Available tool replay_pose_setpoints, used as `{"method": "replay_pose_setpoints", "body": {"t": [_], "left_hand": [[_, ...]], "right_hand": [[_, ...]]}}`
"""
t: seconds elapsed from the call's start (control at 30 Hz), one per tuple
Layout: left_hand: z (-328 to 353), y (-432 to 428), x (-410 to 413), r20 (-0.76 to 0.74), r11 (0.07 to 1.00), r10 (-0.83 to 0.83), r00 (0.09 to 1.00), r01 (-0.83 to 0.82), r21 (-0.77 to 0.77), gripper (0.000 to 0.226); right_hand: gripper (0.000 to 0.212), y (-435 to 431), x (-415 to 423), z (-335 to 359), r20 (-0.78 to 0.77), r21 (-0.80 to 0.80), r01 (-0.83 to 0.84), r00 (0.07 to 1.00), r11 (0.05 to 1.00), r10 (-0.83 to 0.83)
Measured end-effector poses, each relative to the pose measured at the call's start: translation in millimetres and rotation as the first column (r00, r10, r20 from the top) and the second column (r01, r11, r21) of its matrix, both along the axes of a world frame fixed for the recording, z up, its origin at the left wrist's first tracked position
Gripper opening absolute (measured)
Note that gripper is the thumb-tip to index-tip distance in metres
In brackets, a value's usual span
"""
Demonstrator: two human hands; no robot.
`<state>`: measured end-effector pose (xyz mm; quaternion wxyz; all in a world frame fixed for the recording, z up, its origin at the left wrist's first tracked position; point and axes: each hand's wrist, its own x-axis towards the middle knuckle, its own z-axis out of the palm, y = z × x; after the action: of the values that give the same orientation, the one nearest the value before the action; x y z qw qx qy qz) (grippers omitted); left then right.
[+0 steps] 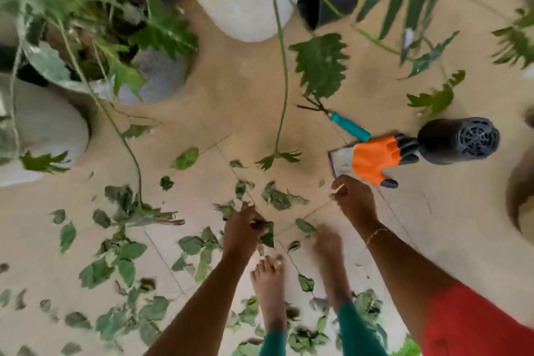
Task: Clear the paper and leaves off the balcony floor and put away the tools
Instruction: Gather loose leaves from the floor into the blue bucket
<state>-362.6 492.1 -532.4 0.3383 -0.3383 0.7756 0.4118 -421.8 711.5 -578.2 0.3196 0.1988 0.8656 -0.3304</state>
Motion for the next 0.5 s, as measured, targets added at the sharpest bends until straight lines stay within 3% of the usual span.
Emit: {"method": "replay_pose_setpoints", "body": {"t": [0.1, 0.2, 0.27, 0.43, 0.5], "left_hand": [[-30, -15, 13, 0.014, 0.998, -0.041, 0.999, 0.041, -0.048, 0.017], [-63, -24, 22, -0.042, 0.991, -0.033, 0.999, 0.027, -0.134, 0.030], [-83, -24, 27, -0.052, 0.982, -0.026, 0.998, 0.016, -0.186, 0.040], [-128, -30, 41, -0.084, 0.952, -0.031, 0.996, 0.004, -0.307, 0.038], [-138, -34, 54, -0.122, 0.930, -0.013, 0.992, -0.033, -0.366, 0.033]], "right_hand": [[0.024, -12, 6, -39, -0.009, 0.024, 0.085, 0.996, 0.996, -0.085], [0.019, -17, 4, -76, -0.059, 0.169, 0.048, 0.998, 0.985, -0.039], [0.024, -16, 4, -98, -0.106, 0.257, 0.006, 0.994, 0.966, 0.022], [0.026, -15, 15, -130, -0.113, 0.365, -0.288, 0.930, 0.885, 0.349], [0.024, -15, 18, -132, -0.179, 0.334, -0.253, 0.929, 0.908, 0.325]]}}
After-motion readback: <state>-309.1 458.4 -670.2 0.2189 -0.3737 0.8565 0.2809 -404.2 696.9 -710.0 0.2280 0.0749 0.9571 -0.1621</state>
